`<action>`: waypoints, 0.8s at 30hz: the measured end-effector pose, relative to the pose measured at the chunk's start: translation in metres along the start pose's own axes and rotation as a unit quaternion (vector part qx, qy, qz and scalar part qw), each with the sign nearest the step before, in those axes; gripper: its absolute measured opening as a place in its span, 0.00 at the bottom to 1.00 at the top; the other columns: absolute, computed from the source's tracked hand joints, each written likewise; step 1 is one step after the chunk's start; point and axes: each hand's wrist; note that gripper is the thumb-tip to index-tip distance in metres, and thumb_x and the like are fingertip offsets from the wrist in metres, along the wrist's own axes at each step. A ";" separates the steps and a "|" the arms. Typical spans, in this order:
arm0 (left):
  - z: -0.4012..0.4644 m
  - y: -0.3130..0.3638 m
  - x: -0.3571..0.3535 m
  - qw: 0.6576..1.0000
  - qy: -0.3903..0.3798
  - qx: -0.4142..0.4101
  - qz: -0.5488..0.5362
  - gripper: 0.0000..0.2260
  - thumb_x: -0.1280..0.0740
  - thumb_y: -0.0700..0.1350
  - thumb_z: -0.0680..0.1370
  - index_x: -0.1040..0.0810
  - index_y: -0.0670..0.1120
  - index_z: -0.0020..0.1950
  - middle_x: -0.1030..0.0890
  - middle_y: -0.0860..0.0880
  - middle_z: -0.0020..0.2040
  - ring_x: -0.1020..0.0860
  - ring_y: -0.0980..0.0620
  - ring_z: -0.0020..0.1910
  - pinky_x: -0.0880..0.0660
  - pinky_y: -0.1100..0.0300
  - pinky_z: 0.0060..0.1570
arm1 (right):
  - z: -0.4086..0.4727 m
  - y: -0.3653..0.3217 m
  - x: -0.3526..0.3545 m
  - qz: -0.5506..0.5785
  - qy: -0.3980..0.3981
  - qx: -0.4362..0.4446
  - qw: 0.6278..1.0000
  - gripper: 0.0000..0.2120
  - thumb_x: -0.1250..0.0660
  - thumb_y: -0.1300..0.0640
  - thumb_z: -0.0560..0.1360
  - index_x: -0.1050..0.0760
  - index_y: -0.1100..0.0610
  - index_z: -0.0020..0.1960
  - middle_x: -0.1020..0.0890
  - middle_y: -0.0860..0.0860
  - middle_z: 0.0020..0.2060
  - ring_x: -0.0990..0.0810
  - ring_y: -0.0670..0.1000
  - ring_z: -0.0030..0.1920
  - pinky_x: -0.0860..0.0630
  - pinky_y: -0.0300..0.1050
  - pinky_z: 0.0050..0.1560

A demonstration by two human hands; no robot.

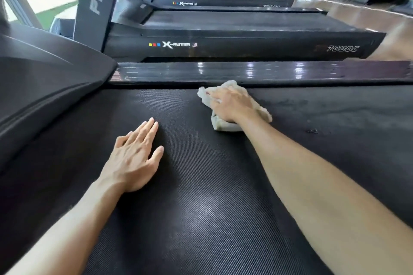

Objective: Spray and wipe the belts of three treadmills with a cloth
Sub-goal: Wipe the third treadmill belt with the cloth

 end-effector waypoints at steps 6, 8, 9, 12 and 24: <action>-0.002 0.001 0.001 1.000 -0.001 0.000 0.002 0.40 0.65 0.67 0.73 0.53 0.53 0.84 0.56 0.58 0.83 0.59 0.63 0.80 0.55 0.58 0.77 | -0.067 0.009 0.020 0.037 -0.049 0.161 0.985 0.20 0.46 0.39 0.80 0.27 0.32 0.69 0.28 0.35 0.71 0.35 0.46 0.72 0.37 0.48 0.68; -0.001 0.002 0.001 1.000 -0.001 -0.002 0.008 0.40 0.65 0.66 0.73 0.53 0.53 0.84 0.56 0.58 0.83 0.59 0.63 0.80 0.55 0.58 0.77 | -0.047 0.037 0.022 0.016 -0.020 0.066 0.997 0.20 0.46 0.36 0.81 0.28 0.32 0.70 0.28 0.42 0.72 0.31 0.51 0.71 0.33 0.54 0.68; -0.002 0.002 0.001 1.000 -0.001 0.000 0.009 0.40 0.65 0.66 0.73 0.53 0.53 0.84 0.56 0.58 0.83 0.58 0.63 0.80 0.55 0.58 0.77 | -0.034 0.040 0.021 0.002 -0.010 0.000 1.000 0.20 0.47 0.33 0.81 0.27 0.32 0.69 0.27 0.45 0.71 0.30 0.54 0.70 0.33 0.55 0.67; -0.002 0.003 0.001 1.000 0.000 0.000 0.007 0.39 0.64 0.66 0.74 0.52 0.53 0.84 0.56 0.59 0.83 0.58 0.63 0.80 0.54 0.58 0.77 | 0.001 0.029 0.004 -0.020 -0.008 -0.059 0.998 0.29 0.55 0.27 0.78 0.24 0.38 0.66 0.23 0.47 0.68 0.31 0.56 0.71 0.36 0.57 0.71; -0.004 0.016 0.011 0.998 -0.007 -0.013 0.065 0.30 0.54 0.57 0.83 0.52 0.48 0.84 0.54 0.54 0.83 0.57 0.59 0.81 0.55 0.55 0.79 | -0.078 0.076 0.036 0.014 -0.001 -0.043 0.999 0.18 0.49 0.36 0.80 0.26 0.30 0.65 0.27 0.42 0.68 0.33 0.52 0.71 0.31 0.54 0.70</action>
Point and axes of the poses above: each hand's wrist, its own z-axis towards the middle knuckle, its own x-axis out of the back of the hand, y = z × x
